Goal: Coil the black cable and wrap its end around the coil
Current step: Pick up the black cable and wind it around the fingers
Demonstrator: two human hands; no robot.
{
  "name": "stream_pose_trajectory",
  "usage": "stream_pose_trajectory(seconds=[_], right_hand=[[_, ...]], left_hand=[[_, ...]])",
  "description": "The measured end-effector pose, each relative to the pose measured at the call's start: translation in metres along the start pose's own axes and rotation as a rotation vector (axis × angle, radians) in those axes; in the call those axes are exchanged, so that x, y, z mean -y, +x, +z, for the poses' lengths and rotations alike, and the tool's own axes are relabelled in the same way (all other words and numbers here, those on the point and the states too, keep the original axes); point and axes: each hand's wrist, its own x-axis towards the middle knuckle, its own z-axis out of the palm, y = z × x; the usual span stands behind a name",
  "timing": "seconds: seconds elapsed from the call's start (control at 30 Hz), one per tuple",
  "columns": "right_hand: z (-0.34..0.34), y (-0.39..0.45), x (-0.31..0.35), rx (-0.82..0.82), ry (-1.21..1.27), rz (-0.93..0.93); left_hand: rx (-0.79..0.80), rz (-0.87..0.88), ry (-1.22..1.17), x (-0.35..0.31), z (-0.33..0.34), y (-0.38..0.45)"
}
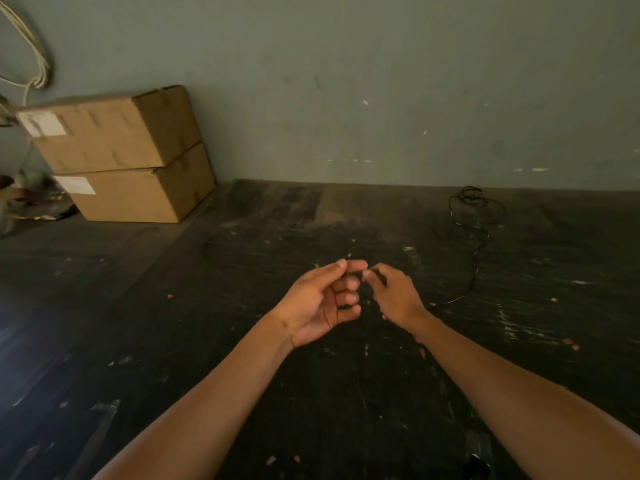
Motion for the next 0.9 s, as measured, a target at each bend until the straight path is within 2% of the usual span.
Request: stream_pose_trajectory(seconds=[0.17,0.4,0.53,0.73,0.9], right_hand=[[0.006,-0.01,0.008,0.106,-0.002,-0.063],[0.014,-0.039,0.025,0.412,-0.101,-0.113],[0.007,-0.047,0.033,0.604,-0.261,-0.18],[-0.033,-0.035,0.067,0.441,-0.375,-0.409],[-0.073,-0.011,0.086,0.328,-0.482,-0.439]], left_hand=[[-0.004,0.08,-0.027,-0.011,0.005,0.012],[-0.057,0.131,0.006,-0.035,-0.008,0.038],[-0.095,0.121,0.054,-0.043,-0.022,0.049],[-0.093,-0.005,0.152,-0.029,-0.047,0.052],[0.054,-0.118,0.237,-0.011,-0.047,0.047]])
